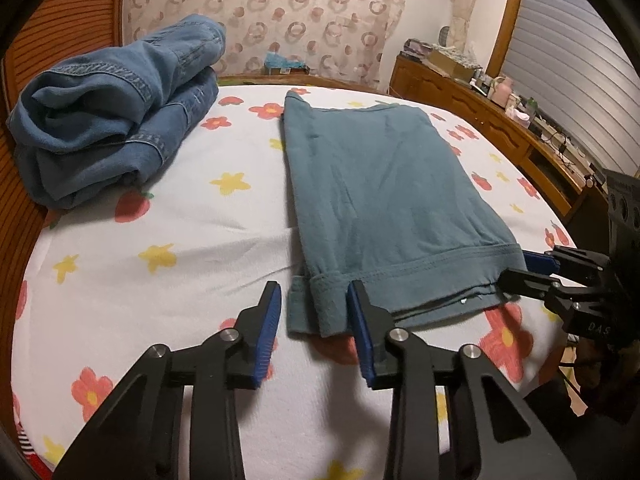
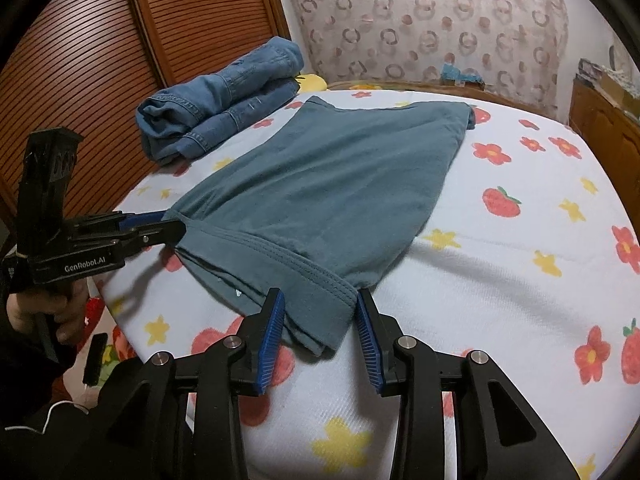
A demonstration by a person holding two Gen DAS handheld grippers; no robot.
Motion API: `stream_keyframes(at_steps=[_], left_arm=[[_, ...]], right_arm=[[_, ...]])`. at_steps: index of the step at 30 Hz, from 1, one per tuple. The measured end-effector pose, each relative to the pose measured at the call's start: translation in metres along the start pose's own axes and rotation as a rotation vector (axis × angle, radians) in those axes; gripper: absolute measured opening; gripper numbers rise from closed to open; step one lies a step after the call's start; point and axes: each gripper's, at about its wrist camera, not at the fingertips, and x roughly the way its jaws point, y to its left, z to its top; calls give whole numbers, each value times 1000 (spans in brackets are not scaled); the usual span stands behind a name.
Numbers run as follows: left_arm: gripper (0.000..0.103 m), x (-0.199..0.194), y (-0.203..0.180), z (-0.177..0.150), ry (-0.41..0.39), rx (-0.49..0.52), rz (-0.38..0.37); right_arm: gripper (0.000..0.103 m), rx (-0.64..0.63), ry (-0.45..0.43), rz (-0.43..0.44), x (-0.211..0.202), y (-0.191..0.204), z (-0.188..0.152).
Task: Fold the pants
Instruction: 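Close the left gripper on the shorts' leg hem and lift it, then fold the held hem over toward the waistband with the left gripper and release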
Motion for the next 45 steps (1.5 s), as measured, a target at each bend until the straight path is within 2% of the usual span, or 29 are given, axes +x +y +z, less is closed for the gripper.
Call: stream_keyframes(at_steps=[6, 9, 10, 13, 14, 17, 25, 35, 45], left_arm=[[35, -1, 1, -3, -13, -18, -15], [33, -1, 1, -5, -21, -26, -17], [31, -1, 0, -5, -21, -25, -20], [20, -3, -2, -7, -27, -20, -32], [14, -4, -2, -6, -28, -21, -38], [12, -8, -4, -6, -35, -21, -48], [12, -37, -13, 3, -90, -1, -67], [12, -86, -36, 27, -204, 42, -82], [12, -109, -52, 41, -268, 82, -102]], right_arm=[[34, -6, 2, 5, 1, 1, -1], [28, 3, -3, 10, 0, -1, 0], [22, 9, -15, 11, 0, -1, 0], [16, 24, -55, 51, -6, -1, 2], [15, 20, -62, 57, -7, 0, 3], [14, 2, -71, 59, -10, 3, 5], [13, -13, -90, 62, -25, 1, 7], [13, -59, -170, 66, -74, 6, 22], [13, -65, -228, 79, -103, 5, 19]])
